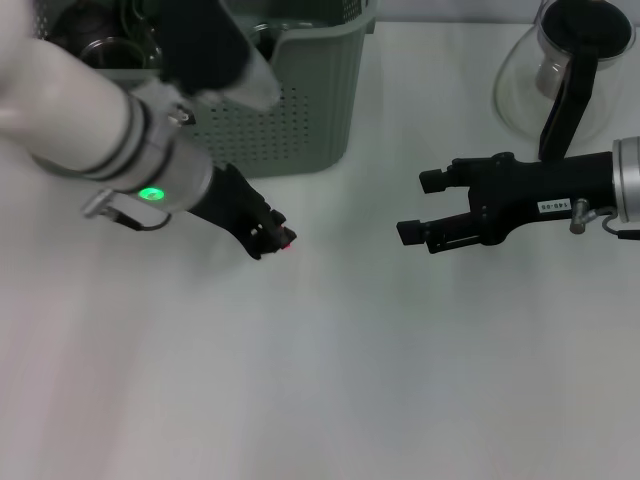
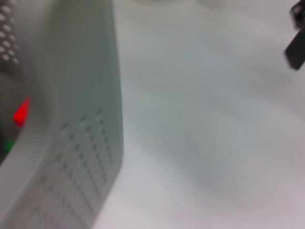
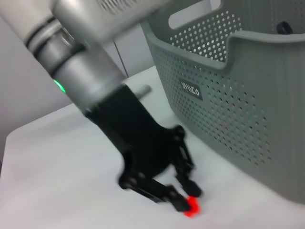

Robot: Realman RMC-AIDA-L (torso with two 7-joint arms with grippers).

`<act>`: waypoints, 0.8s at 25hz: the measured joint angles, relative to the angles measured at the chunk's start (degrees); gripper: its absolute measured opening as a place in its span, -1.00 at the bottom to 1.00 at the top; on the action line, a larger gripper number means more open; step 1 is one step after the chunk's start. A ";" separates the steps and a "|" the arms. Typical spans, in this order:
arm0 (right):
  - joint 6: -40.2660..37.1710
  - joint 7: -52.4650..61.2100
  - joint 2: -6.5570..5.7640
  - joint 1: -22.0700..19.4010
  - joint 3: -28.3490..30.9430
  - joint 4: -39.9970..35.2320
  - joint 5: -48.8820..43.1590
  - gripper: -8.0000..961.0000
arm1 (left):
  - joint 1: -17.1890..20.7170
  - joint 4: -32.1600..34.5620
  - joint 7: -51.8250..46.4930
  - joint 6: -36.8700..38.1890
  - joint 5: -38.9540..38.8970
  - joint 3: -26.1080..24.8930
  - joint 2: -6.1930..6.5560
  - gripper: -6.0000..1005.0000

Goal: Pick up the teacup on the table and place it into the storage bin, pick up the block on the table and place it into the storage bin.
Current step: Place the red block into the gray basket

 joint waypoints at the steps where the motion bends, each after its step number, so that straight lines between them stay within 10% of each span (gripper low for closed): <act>1: 0.00 -0.30 -0.03 -0.01 0.15 0.04 0.05 0.96 | 0.86 1.52 0.32 1.95 -1.56 -1.91 0.02 -0.60; 12: -1.03 -3.03 -0.08 -0.03 1.39 0.15 0.17 0.96 | 2.08 4.65 10.10 20.85 -20.24 -34.49 1.06 -0.59; 20: -2.88 -3.27 -0.16 -0.18 1.43 -0.05 0.03 0.96 | -0.37 -0.30 10.48 19.44 -26.70 -47.34 6.94 -0.58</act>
